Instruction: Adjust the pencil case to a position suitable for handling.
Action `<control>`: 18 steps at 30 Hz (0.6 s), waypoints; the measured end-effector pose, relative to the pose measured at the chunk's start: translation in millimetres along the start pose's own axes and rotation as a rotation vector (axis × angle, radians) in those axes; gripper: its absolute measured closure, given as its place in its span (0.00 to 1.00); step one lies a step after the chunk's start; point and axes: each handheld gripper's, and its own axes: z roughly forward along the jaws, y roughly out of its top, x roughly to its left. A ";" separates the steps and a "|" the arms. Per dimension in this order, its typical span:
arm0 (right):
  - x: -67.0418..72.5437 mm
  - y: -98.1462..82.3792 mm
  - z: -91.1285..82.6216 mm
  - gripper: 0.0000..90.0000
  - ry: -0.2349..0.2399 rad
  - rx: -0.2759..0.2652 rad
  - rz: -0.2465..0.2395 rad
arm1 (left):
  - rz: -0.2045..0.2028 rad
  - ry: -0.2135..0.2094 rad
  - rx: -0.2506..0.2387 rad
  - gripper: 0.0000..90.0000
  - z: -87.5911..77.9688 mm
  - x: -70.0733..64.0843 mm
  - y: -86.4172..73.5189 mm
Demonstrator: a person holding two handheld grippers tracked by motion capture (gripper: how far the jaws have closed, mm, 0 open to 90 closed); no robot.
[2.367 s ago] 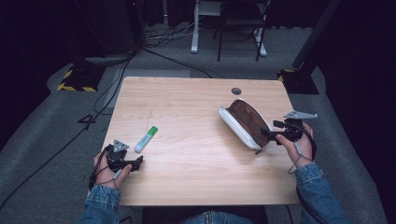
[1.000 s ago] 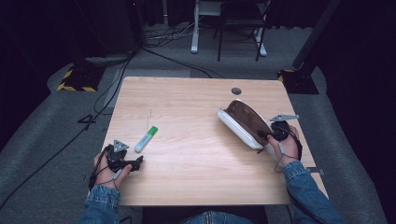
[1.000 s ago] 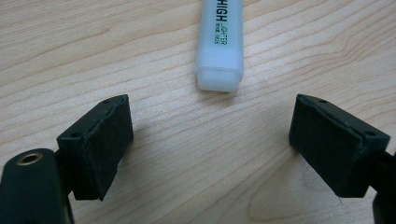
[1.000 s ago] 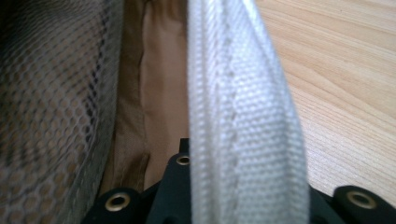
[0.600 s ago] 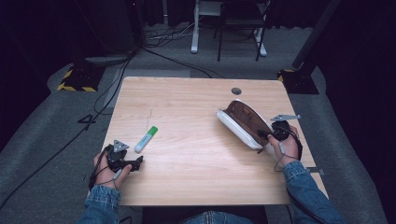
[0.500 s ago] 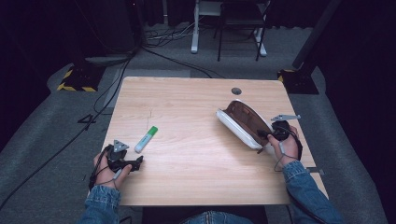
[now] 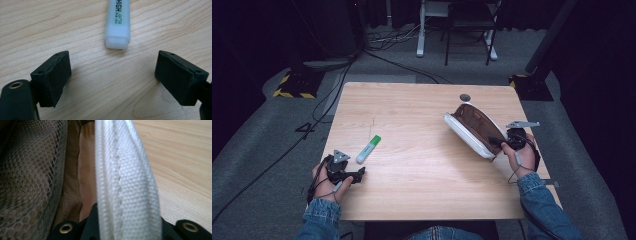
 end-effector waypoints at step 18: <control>36.0 13.8 -16.8 0.97 0.114 0.005 -0.093 | 0.003 0.001 0.001 0.15 -0.1 0.2 0.1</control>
